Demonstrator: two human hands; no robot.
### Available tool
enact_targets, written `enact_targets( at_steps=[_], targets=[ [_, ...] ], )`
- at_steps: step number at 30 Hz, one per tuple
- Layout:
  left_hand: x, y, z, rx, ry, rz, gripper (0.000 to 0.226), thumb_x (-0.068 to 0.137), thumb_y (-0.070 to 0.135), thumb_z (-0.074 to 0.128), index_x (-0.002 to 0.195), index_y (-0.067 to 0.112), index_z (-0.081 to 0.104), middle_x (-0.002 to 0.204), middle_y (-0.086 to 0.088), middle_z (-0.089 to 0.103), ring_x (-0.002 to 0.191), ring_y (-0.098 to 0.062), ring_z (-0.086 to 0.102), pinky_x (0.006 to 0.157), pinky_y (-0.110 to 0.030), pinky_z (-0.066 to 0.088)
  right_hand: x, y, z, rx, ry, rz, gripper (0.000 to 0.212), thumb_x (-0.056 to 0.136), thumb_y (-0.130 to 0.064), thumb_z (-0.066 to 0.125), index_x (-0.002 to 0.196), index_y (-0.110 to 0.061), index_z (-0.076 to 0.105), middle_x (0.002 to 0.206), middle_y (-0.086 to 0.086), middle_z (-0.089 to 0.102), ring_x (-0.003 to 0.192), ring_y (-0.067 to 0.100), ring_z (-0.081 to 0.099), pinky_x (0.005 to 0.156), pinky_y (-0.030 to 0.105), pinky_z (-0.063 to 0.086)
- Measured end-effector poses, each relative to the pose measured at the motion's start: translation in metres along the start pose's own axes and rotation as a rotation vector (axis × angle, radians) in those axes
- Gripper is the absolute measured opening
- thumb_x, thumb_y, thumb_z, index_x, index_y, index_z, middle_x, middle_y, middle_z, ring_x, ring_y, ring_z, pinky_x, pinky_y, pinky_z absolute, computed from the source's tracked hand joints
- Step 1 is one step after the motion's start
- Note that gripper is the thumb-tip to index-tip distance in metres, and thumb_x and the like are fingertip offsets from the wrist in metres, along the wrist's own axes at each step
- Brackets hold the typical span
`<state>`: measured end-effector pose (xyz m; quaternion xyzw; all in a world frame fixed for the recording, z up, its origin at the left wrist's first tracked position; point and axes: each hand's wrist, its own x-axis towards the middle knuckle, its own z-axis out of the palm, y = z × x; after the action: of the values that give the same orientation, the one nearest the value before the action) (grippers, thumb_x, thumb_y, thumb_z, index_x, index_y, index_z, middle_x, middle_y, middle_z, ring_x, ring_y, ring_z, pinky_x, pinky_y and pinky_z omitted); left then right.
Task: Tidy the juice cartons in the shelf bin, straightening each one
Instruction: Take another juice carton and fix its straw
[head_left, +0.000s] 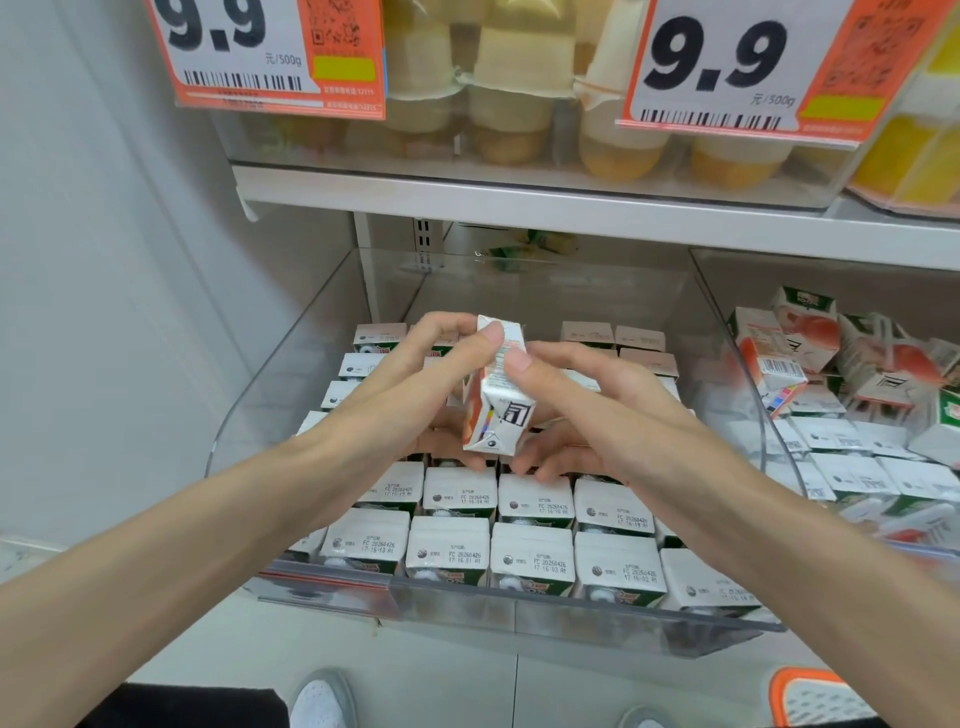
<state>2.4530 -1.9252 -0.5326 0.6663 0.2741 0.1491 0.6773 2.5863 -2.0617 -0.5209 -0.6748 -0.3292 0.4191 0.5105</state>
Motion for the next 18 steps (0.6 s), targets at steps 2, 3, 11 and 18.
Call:
enact_targets(
  at_steps=[2,3,11,18],
  targets=[
    [-0.0018,-0.0014,-0.0002,0.034,0.000,0.034,0.043,0.092,0.062,0.059,0.127,0.038,0.063,0.094,-0.019,0.066,0.076,-0.024,0.068,0.065,-0.030,0.060,0.0013,0.0023,0.0003,0.026,-0.003,-0.002,0.047,0.090,-0.051,0.075,0.133,-0.033,0.067,0.099,0.007,0.082,0.082,0.022,0.079,0.079,0.031,0.064],
    [-0.0016,-0.0024,-0.0007,0.037,-0.002,0.048,0.041,0.096,0.060,0.056,0.129,0.038,0.063,0.093,-0.015,0.067,0.076,-0.023,0.070,0.064,-0.029,0.060,0.0020,0.0029,-0.0005,0.056,-0.022,0.000,0.045,0.093,-0.047,0.073,0.134,-0.030,0.068,0.101,0.009,0.082,0.085,0.024,0.079,0.081,0.032,0.064],
    [0.0054,-0.0082,-0.0072,-0.022,0.043,0.034,0.030,0.107,0.035,0.054,0.129,0.023,0.071,0.088,-0.009,0.070,0.075,-0.024,0.061,0.057,-0.024,0.055,0.0048,-0.0016,-0.0056,0.322,-0.089,0.050,0.062,0.101,-0.034,0.061,0.158,-0.029,0.036,0.104,0.022,0.080,0.091,0.035,0.080,0.078,0.034,0.067],
    [0.0064,-0.0071,-0.0053,-0.025,0.003,-0.003,0.035,0.112,0.032,0.047,0.120,0.013,0.075,0.089,-0.012,0.063,0.073,-0.022,0.069,0.059,-0.028,0.058,0.0071,-0.0057,-0.0081,0.327,-0.049,0.089,0.045,0.109,-0.043,0.049,0.121,-0.005,0.070,0.100,0.025,0.079,0.094,0.035,0.080,0.079,0.034,0.065]
  ],
)
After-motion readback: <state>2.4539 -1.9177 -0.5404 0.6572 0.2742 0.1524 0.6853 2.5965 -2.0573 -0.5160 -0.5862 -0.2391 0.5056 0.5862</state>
